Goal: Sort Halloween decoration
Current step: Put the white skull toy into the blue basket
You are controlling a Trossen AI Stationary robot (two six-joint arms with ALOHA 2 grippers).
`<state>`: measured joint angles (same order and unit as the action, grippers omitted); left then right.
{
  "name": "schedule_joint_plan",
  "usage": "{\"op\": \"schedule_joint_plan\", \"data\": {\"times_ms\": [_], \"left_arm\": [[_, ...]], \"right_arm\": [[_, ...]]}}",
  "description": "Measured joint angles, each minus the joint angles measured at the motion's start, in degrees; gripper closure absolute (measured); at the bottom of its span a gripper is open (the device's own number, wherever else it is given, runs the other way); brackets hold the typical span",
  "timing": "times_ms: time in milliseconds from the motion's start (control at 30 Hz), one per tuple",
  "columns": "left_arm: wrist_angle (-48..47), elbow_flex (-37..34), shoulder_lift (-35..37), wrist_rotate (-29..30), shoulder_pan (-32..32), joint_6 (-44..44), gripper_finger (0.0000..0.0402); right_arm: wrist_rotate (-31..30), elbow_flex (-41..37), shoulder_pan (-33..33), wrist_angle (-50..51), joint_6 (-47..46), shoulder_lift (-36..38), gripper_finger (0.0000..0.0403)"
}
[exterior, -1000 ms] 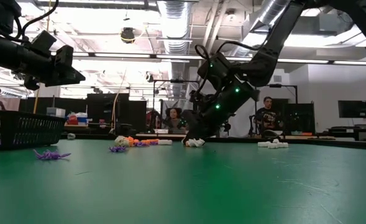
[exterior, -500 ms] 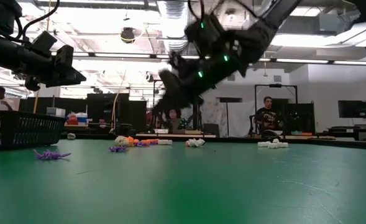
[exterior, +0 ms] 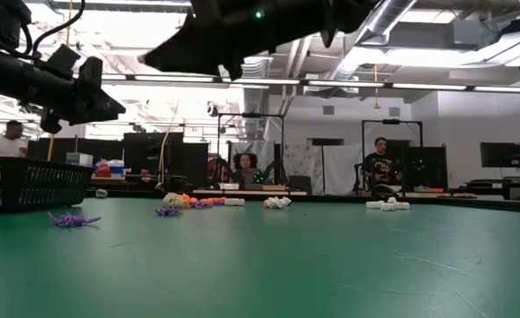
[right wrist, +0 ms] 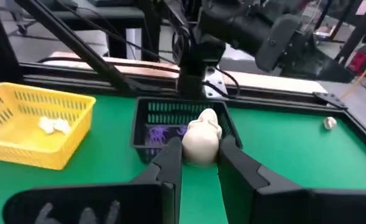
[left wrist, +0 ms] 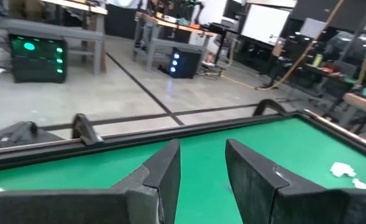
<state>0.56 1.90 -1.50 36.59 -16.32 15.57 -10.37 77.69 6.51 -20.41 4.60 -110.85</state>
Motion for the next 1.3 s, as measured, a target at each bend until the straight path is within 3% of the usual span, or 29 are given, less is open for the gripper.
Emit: {"op": "schedule_joint_plan", "data": {"times_ms": [167, 367, 533, 700, 900, 1100, 1300], "left_arm": [[-0.02, 0.01, 0.00, -3.53, 0.00, 0.33, 0.0285], [-0.02, 0.00, 0.00, -4.95, 0.02, 0.20, 0.0285], [-0.02, -0.01, 0.00, -5.03, 0.02, 0.18, 0.0285], [-0.02, 0.01, 0.00, -5.02, 0.02, 0.18, 0.0285], [-0.02, 0.00, 0.00, -4.96, 0.02, 0.23, 0.0285], [-0.02, 0.01, 0.00, -4.98, 0.02, 2.13, 0.0285], [-0.15, 0.00, 0.00, -9.47, 0.02, 5.80, 0.0285]], "right_arm": [[4.16, -0.11, 1.23, 9.77, -2.41, 0.70, 0.0308], [9.58, -0.12, 5.83, 36.07, -15.63, 6.26, 0.0308], [12.13, -0.17, 11.83, 50.87, -27.51, 13.64, 0.0308], [11.47, -0.07, 18.74, 62.61, -44.61, 22.36, 0.0308], [10.84, -0.07, 29.78, 79.09, -74.81, 29.72, 0.0308], [12.09, -0.07, 41.17, 90.15, -100.62, 30.97, 0.0308], [16.52, -0.09, 48.32, 91.30, -113.50, 27.90, 0.0308]]}}
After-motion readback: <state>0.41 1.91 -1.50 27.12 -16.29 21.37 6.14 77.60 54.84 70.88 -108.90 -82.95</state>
